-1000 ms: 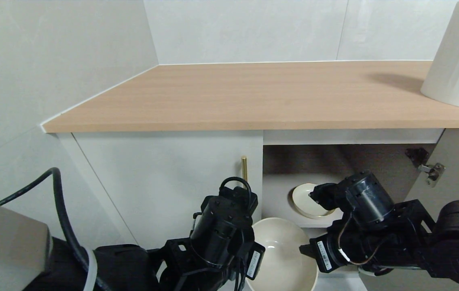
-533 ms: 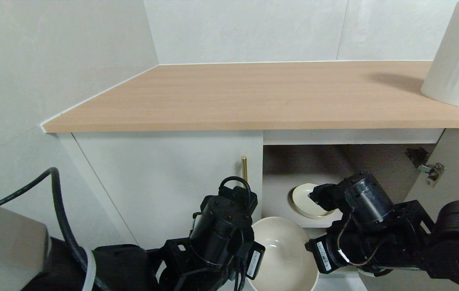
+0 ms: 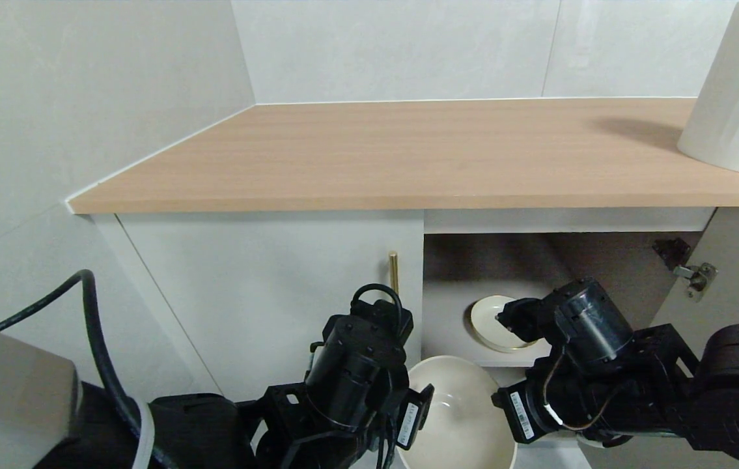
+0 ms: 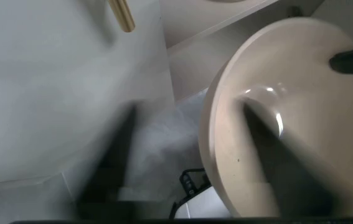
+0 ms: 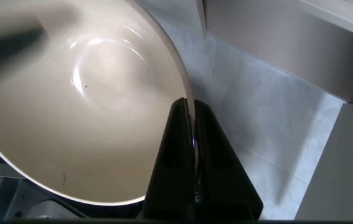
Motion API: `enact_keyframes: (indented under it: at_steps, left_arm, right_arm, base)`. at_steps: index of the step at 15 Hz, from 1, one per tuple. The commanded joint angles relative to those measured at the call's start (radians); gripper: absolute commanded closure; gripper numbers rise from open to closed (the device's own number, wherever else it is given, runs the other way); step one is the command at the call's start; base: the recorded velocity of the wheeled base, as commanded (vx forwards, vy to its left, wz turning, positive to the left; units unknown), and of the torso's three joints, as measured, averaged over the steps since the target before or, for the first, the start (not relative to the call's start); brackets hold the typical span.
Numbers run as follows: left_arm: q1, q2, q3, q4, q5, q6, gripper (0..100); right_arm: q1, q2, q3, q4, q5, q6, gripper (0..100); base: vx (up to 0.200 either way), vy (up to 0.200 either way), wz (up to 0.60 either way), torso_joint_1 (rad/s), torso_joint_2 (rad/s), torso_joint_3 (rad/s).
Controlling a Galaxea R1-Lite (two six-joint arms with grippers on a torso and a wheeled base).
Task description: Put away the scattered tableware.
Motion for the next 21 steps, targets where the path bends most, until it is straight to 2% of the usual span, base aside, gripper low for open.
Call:
enact_keyframes:
  at_steps: [1,4,5,7,9,11,12,13,15,16,17,21]
  left_arm:
    - [0.002,-0.016,-0.001,-0.002,0.012,-0.001,0]
    - [0.008,-0.084,-0.001,0.002,0.018,-0.011,0]
    - [0.008,-0.096,-0.003,0.004,0.018,-0.028,0]
    - [0.013,-0.098,-0.004,0.002,0.018,-0.031,0]
    - [0.014,-0.098,-0.004,0.002,0.018,-0.031,0]
    - [0.024,-0.110,-0.004,0.005,0.018,-0.033,0]
    - [0.027,-0.111,-0.004,0.005,0.018,-0.033,0]
    - [0.028,-0.117,-0.004,0.005,0.018,-0.033,0]
    - [0.028,-0.117,-0.004,0.005,0.018,-0.033,0]
    - [0.033,-0.119,-0.009,0.004,0.018,-0.060,0]
    - [0.039,-0.122,-0.015,0.002,0.018,-0.074,0]
    - [0.054,-0.137,-0.015,0.002,0.018,-0.076,0]
  right_arm:
    - [0.000,0.000,0.003,-0.001,0.000,0.001,100]
    - [-0.016,0.007,0.012,-0.003,-0.003,0.021,100]
    - [-0.046,0.013,0.012,-0.003,-0.003,0.081,100]
    - [-0.142,0.017,0.004,-0.003,-0.002,0.176,100]
    - [-0.187,0.038,-0.005,-0.032,-0.003,0.222,100]
    - [-0.239,0.127,-0.048,-0.122,-0.080,0.334,100]
    - [-0.245,0.142,-0.056,-0.131,-0.106,0.340,100]
    - [-0.277,0.185,-0.080,-0.162,-0.191,0.345,100]
    - [-0.296,0.205,-0.099,-0.180,-0.212,0.359,100]
    - [-0.322,0.231,-0.128,-0.190,-0.223,0.382,100]
    - [-0.342,0.257,-0.154,-0.190,-0.227,0.393,100]
    - [-0.400,0.356,-0.238,-0.190,-0.252,0.425,100]
  base:
    - [0.000,0.000,0.00,0.000,0.00,0.000]
    - [0.000,0.000,0.00,0.000,0.00,0.000]
    - [0.000,0.000,0.00,0.000,0.00,0.000]
    - [0.000,0.000,0.00,0.000,0.00,0.000]
    - [0.000,0.000,0.00,0.000,0.00,0.000]
    - [0.000,0.000,0.00,0.000,0.00,0.000]
    - [0.000,0.000,0.00,0.000,0.00,0.000]
    - [0.000,0.000,0.00,0.000,0.00,0.000]
    - [0.000,0.000,0.00,0.000,0.00,0.000]
    - [0.000,0.000,0.00,0.000,0.00,0.000]
    - [0.000,0.000,0.00,0.000,0.00,0.000]
    - [0.000,0.000,0.00,0.000,0.00,0.000]
